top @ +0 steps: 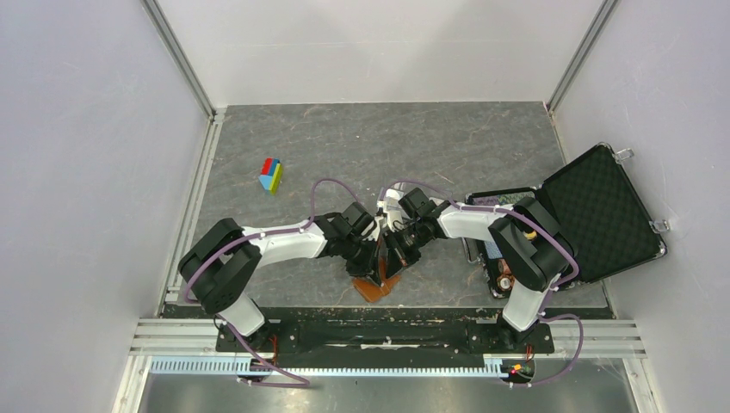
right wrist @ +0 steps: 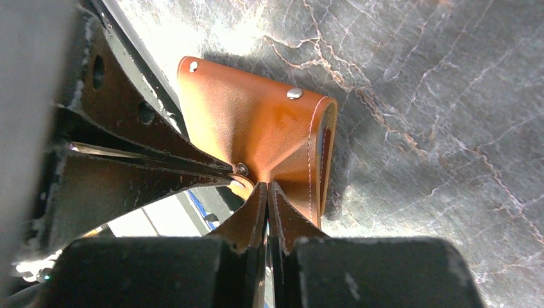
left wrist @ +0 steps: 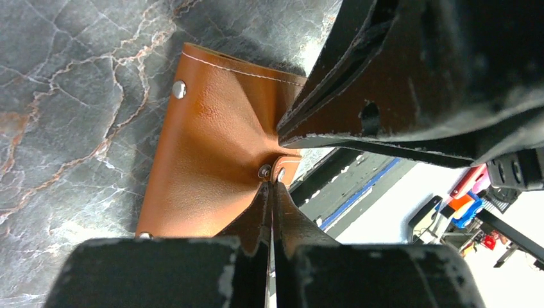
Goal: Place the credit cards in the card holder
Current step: Close the card holder at the center of the board.
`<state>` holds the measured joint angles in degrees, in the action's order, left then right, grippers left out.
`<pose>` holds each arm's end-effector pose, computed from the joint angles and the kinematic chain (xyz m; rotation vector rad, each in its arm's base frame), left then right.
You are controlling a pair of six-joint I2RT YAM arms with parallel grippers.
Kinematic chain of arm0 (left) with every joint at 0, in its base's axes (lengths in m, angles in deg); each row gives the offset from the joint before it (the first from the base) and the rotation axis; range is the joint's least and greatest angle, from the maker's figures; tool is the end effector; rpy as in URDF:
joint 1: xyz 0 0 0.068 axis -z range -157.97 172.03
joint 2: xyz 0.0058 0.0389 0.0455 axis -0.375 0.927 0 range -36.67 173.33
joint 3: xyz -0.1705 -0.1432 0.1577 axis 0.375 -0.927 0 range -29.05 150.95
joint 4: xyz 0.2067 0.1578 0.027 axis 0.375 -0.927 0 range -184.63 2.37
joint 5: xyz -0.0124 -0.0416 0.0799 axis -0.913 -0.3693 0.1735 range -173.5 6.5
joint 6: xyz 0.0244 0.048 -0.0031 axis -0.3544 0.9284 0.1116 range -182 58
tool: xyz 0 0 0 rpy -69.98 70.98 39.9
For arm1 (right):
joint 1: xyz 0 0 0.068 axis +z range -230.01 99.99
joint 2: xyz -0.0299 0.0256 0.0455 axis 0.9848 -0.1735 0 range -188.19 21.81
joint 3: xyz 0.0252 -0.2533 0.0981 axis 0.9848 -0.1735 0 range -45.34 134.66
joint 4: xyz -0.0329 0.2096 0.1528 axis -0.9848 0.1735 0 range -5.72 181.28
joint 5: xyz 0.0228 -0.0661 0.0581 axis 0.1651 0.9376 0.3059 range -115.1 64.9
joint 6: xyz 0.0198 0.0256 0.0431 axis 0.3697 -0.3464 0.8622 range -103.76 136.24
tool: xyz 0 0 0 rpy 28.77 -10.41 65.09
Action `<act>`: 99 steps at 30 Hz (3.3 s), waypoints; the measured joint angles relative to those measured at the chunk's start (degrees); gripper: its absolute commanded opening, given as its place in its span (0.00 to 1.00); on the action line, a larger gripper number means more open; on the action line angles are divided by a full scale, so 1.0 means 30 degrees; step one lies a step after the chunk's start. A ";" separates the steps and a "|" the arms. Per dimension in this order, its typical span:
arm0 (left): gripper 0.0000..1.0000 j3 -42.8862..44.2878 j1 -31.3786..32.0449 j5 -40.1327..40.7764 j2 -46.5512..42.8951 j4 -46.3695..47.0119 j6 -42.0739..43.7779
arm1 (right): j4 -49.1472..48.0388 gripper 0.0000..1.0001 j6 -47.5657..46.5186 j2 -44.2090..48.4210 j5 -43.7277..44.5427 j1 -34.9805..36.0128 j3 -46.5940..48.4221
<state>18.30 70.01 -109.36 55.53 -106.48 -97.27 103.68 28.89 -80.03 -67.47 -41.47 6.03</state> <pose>0.1846 -0.2282 0.1521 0.4826 2.9069 -0.9618 0.2282 0.2125 0.1269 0.8359 -2.7547 -1.2240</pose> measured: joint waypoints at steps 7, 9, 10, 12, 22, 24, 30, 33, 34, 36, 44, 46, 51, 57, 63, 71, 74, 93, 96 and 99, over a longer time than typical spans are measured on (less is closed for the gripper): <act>0.02 0.0175 0.0073 0.0612 0.0000 -0.0386 0.0015 | -0.0160 0.00 0.0044 0.0000 -0.0015 0.0007 0.0000; 0.02 0.0277 0.0087 0.0816 0.0000 -0.0561 0.0015 | -0.0291 0.00 0.0073 0.0000 -0.0015 0.0007 0.0000; 0.02 0.0313 0.0095 0.0947 -0.0007 -0.0641 0.0015 | -0.0372 0.00 0.0080 0.0000 -0.0073 0.0007 0.0000; 0.02 0.0379 0.0095 0.1115 -0.0007 -0.0714 0.0015 | -0.0583 0.00 0.0095 0.0058 -0.0124 0.0007 -0.0036; 0.02 0.0612 0.0291 0.1807 -0.0007 -0.0984 0.0073 | -0.1494 0.00 0.0058 0.0495 -0.0474 -0.0124 -0.0663; 0.02 0.0678 0.0306 0.2098 -0.0044 -0.1275 0.0073 | -0.1632 0.00 -0.0015 0.0546 -0.0685 -0.0175 -0.0794; 0.02 0.0707 0.0299 0.3249 -0.0539 -0.2346 0.0029 | -0.1880 0.00 -0.0321 0.0685 -0.1668 -0.0189 -0.0845; 0.02 0.0707 0.0299 0.3592 -0.0685 -0.2696 0.0007 | -0.2011 0.00 -0.0379 0.0758 -0.1960 -0.0189 -0.0954; 0.02 0.0707 0.0299 0.3643 -0.0714 -0.2790 0.0000 | -0.2076 0.00 -0.0364 0.0801 -0.2033 -0.0189 -0.1027; 0.02 0.0707 0.0299 0.3716 -0.0736 -0.2907 -0.0015 | -0.2266 0.00 -0.0299 0.0823 -0.2229 -0.0197 -0.1166; 0.02 0.0743 0.0277 0.4663 -0.0889 -0.3242 -0.0670 | -0.3271 0.00 0.0503 0.0736 -0.2863 -0.0102 -0.1494; 0.02 0.0743 0.0240 0.4816 -0.0896 -0.3359 -0.0780 | -0.3621 0.00 0.0729 0.0532 -0.2951 -0.0007 -0.1494; 0.02 0.0772 0.0153 0.5129 -0.0896 -0.3344 -0.1173 | -0.3963 0.00 0.1115 0.0087 -0.3242 0.0328 -0.1486; 0.02 0.0816 0.0080 0.5326 -0.0860 -0.3293 -0.1486 | -0.5020 0.00 0.2193 -0.0146 -0.3504 0.0459 -0.1523; 0.02 0.0889 0.0044 0.5457 -0.0729 -0.3235 -0.1530 | -0.6951 0.00 0.3687 -0.0204 -0.3730 0.0554 -0.2076; 0.02 0.0984 0.0029 0.5450 -0.0597 -0.3155 -0.1902 | -0.7803 0.00 0.4532 -0.0291 -0.2987 0.0736 -0.2186; 0.02 0.0984 -0.0036 0.5421 -0.0561 -0.3206 -0.2324 | -0.7111 0.00 0.3810 -0.0517 -0.2113 0.0809 -0.1712; 0.02 0.1151 -0.0066 0.5574 -0.0131 -0.3708 -0.5268 | -0.1566 0.00 0.3446 -0.2244 -0.0073 0.1115 0.1486; 0.02 0.1362 0.0124 0.5552 0.0175 -0.3796 -0.5289 | -0.0459 0.00 0.3439 -0.2739 -0.0007 0.1326 0.1923; 0.02 0.1450 0.0044 0.5421 0.0495 -0.3847 -0.5377 | 0.0321 0.00 0.3432 -0.3111 -0.0007 0.1370 0.2339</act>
<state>22.65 70.14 -93.10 57.02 -118.02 -113.40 104.64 39.18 -89.36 -67.49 -37.36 13.05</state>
